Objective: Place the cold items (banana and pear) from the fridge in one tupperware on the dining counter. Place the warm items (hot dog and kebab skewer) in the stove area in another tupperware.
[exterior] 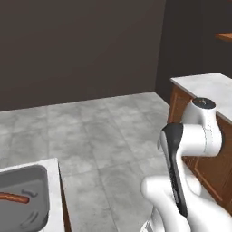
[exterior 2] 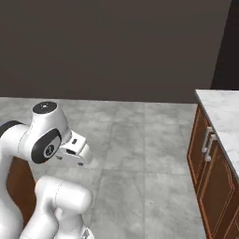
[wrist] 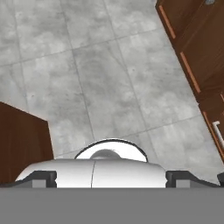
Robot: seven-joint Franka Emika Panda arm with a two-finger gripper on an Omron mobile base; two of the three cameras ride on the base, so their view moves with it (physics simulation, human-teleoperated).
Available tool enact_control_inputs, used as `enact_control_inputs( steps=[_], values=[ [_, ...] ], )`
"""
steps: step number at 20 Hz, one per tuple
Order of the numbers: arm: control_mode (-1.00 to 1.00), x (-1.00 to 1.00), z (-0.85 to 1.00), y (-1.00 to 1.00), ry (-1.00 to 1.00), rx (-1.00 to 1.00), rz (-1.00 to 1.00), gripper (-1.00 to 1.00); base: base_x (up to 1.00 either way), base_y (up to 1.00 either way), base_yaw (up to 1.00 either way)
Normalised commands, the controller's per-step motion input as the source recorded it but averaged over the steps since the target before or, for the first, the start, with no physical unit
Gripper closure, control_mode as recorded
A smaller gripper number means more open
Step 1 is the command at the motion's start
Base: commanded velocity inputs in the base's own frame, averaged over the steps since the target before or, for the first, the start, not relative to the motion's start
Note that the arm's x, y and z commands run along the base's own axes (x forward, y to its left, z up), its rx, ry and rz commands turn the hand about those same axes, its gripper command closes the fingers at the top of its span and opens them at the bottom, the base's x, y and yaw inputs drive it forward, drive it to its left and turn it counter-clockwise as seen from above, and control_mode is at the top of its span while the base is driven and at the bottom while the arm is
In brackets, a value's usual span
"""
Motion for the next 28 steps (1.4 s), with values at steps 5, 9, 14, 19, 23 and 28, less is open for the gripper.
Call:
enact_control_inputs(
  steps=[5, 9, 14, 19, 23, 28],
  values=[
    [1.0, 0.0, 0.0, 0.0, 0.0, 0.0, 0.0, -1.0, 0.26, -1.0, -0.19],
    [1.0, 0.0, 0.0, 0.0, 0.0, 0.0, 0.0, -1.0, 0.42, -0.61, -0.16],
    [1.0, 0.0, 0.0, 0.0, 0.0, 0.0, 0.0, -1.0, 0.59, -0.08, -0.17],
    [1.0, 0.0, 0.0, 0.0, 0.0, 0.0, 0.0, -1.0, 0.64, -0.19, -0.18],
    [1.0, 0.0, 0.0, 0.0, 0.0, 0.0, 0.0, -1.0, 0.6, -0.68, -0.22],
    [1.0, 0.0, 0.0, 0.0, 0.0, 0.0, 0.0, -1.0, 0.59, -0.56, -0.21]
  ],
)
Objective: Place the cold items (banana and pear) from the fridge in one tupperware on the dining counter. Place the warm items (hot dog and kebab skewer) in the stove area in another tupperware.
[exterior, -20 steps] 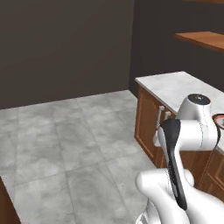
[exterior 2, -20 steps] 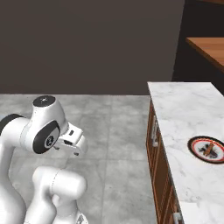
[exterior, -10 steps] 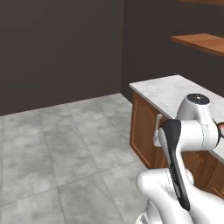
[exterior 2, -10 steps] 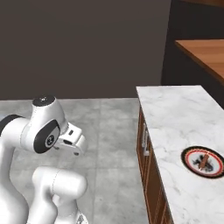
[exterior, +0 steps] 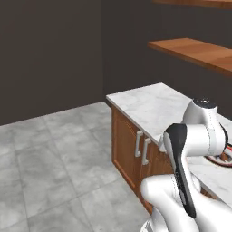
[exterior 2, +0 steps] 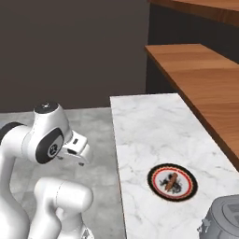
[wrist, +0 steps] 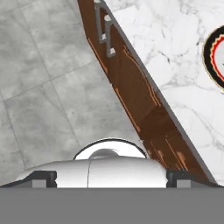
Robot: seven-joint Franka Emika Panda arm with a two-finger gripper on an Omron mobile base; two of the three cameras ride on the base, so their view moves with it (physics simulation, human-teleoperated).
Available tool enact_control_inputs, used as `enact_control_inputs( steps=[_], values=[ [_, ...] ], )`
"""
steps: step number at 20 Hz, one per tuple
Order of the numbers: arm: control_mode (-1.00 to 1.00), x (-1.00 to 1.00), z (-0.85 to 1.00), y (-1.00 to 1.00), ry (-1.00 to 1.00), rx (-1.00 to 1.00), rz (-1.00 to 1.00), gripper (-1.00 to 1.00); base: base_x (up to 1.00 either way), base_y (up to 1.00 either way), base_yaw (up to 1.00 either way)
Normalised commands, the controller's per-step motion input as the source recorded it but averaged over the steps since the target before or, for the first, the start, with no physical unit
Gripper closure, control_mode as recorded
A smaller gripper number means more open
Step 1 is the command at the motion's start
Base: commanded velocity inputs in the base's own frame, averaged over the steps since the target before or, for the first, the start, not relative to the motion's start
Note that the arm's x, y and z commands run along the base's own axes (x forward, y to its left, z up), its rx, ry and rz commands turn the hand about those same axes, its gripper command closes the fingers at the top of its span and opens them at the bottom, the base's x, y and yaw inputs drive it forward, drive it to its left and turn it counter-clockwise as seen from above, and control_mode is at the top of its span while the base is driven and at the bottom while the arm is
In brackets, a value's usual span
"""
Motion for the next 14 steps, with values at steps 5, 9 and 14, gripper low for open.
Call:
enact_control_inputs(
  steps=[5, 9, 14],
  values=[
    [1.0, 0.0, 0.0, 0.0, 0.0, 0.0, 0.0, -1.0, 0.49, -0.16, -0.17],
    [1.0, 0.0, 0.0, 0.0, 0.0, 0.0, 0.0, -1.0, 0.35, -0.12, -0.16],
    [-1.0, 0.17, -0.11, -0.32, 0.0, 0.05, -0.12, -1.0, 0.23, -0.28, -0.12]
  ],
)
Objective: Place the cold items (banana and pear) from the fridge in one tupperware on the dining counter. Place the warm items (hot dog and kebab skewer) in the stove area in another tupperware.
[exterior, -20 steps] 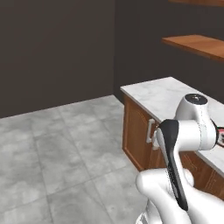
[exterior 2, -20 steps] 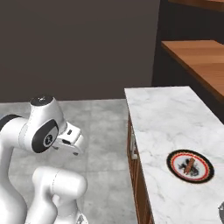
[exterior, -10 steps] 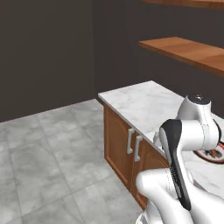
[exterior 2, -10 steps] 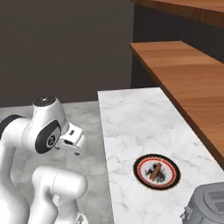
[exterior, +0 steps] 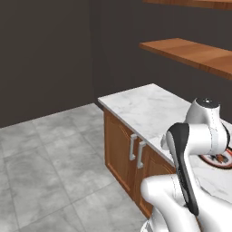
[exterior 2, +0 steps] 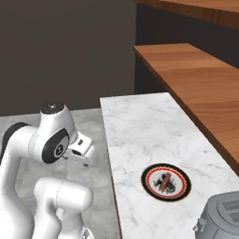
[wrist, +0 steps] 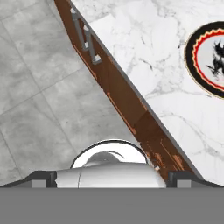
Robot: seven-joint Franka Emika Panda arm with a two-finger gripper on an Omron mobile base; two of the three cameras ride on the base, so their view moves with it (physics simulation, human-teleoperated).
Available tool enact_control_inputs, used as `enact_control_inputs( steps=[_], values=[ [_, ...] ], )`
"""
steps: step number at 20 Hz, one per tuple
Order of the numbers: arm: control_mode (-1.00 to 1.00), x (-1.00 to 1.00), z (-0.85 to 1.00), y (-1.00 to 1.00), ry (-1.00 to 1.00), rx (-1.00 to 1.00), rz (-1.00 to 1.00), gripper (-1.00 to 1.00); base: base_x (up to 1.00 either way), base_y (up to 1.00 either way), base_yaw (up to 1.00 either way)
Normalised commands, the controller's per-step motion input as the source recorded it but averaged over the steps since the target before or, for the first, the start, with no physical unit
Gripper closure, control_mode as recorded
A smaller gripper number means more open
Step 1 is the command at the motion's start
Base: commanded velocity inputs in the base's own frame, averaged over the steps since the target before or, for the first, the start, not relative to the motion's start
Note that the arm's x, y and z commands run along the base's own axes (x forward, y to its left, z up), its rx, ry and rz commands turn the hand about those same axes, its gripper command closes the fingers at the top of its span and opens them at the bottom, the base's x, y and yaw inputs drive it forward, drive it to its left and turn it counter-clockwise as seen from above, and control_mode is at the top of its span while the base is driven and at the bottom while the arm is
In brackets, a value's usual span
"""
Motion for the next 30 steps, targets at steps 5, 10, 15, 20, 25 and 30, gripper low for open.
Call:
enact_control_inputs(
  steps=[5, 10, 15, 20, 25, 30],
  values=[
    [-1.0, 0.44, -0.31, -0.96, 0.0, 0.09, -0.32, -1.0, 0.0, 0.0, 0.0],
    [-1.0, 0.31, -0.19, -0.61, 0.0, -0.09, -0.25, -1.0, 0.0, 0.0, 0.0],
    [-1.0, 0.08, -0.12, -0.71, 0.0, -0.15, -0.06, -1.0, 0.0, 0.0, 0.0],
    [-1.0, 0.03, -0.3, -1.0, 0.0, 0.0, 0.0, -1.0, 0.0, 0.0, 0.0],
    [-1.0, 0.29, -0.17, -0.86, 0.07, 0.0, 0.01, -1.0, 0.0, 0.0, 0.0],
    [-1.0, 0.34, -0.02, -0.75, 0.21, 0.0, 0.04, -1.0, 0.0, 0.0, 0.0]
  ],
)
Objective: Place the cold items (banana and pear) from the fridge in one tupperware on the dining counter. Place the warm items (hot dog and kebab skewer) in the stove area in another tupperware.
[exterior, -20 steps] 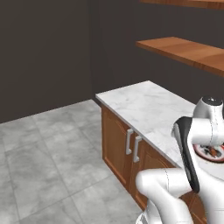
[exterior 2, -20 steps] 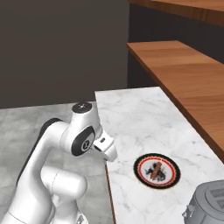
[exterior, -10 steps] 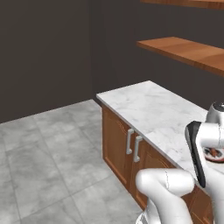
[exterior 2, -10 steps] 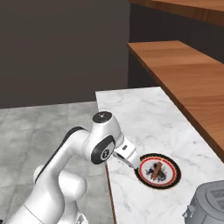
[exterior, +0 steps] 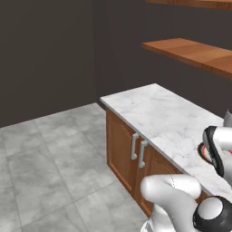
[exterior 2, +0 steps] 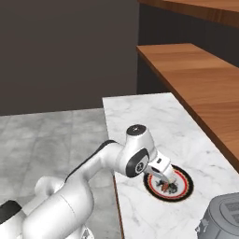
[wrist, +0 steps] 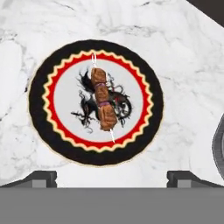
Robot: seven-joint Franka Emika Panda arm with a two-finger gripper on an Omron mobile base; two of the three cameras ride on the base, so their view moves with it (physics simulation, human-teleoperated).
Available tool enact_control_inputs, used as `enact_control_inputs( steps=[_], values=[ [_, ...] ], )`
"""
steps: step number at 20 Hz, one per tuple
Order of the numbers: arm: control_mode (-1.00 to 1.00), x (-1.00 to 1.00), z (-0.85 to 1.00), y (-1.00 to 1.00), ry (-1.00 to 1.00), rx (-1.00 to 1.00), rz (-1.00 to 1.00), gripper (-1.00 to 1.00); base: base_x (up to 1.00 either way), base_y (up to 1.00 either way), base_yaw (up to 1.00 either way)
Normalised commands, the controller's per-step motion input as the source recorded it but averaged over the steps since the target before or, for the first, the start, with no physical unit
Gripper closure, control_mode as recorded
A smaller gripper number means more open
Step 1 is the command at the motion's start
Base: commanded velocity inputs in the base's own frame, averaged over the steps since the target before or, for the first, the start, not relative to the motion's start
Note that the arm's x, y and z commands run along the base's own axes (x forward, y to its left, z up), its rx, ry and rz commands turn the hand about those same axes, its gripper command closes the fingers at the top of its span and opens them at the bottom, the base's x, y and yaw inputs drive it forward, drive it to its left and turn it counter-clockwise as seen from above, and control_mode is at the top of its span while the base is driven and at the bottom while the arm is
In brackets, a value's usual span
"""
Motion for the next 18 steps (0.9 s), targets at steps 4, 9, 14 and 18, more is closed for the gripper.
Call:
enact_control_inputs(
  steps=[4, 9, 14, 18],
  values=[
    [-1.0, 0.22, -0.24, -0.79, 0.18, 0.0, 0.06, -1.0, 0.0, 0.0, 0.0],
    [-1.0, 0.14, -0.4, -0.2, 0.05, 0.03, 0.09, -1.0, 0.0, 0.0, 0.0],
    [-1.0, 0.01, -0.29, 0.04, 0.0, 0.05, 0.09, -1.0, 0.0, 0.0, 0.0],
    [-1.0, 0.0, -0.17, 0.22, 0.0, 0.03, 0.06, -1.0, 0.0, 0.0, 0.0]
  ],
)
